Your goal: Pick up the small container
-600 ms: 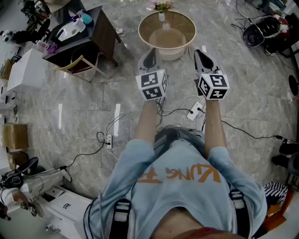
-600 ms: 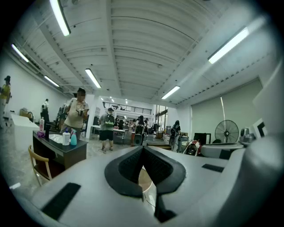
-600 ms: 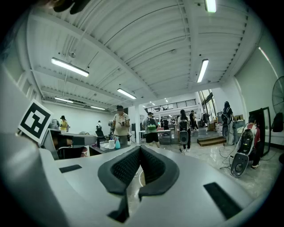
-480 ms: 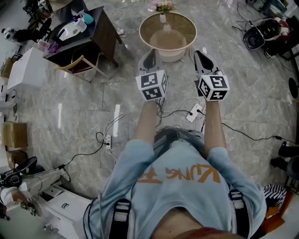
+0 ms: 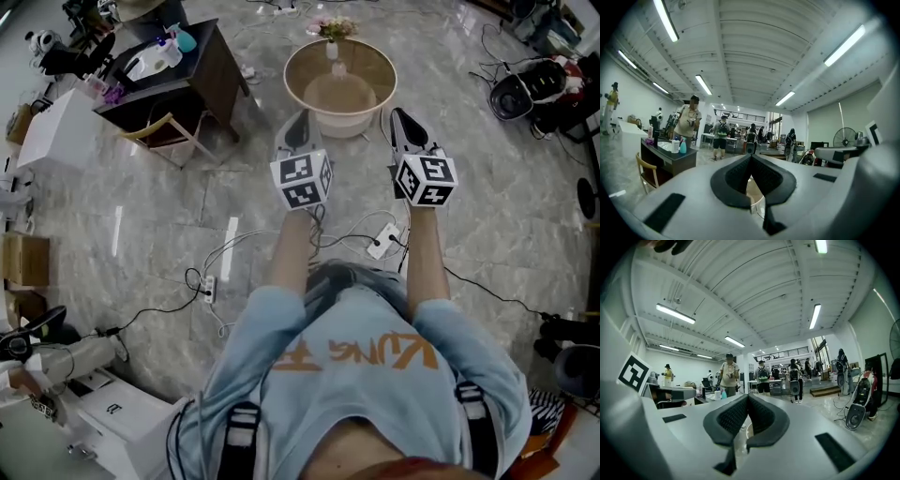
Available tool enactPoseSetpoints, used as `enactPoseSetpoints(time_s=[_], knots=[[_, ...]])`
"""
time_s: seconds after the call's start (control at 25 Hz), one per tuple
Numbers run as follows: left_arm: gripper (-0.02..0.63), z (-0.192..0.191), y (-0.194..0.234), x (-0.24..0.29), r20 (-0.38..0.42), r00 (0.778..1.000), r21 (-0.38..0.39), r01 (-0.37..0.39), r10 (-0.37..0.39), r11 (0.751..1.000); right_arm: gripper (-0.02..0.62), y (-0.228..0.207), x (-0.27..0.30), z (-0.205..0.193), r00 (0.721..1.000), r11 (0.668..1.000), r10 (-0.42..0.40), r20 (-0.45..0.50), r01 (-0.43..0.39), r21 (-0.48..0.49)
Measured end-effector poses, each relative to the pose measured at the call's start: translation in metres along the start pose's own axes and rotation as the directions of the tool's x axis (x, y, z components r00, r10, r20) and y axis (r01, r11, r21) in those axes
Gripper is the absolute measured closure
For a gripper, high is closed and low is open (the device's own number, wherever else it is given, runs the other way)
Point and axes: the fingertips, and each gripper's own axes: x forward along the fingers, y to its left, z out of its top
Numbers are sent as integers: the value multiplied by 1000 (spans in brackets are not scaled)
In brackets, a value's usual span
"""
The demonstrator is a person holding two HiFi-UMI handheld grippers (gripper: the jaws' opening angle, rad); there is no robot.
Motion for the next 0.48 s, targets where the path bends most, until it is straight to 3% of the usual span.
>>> enactPoseSetpoints(time_s=[0.24, 0.48], knots=[[583, -3, 0, -9, 7, 1000, -7, -22, 23, 1000, 583, -8, -6, -11, 1000, 1000, -3, -17, 3, 18], [583, -1, -22, -4, 2, 999, 0, 34, -34, 999, 583, -17, -12, -2, 1000, 1000, -4, -11, 4, 30]])
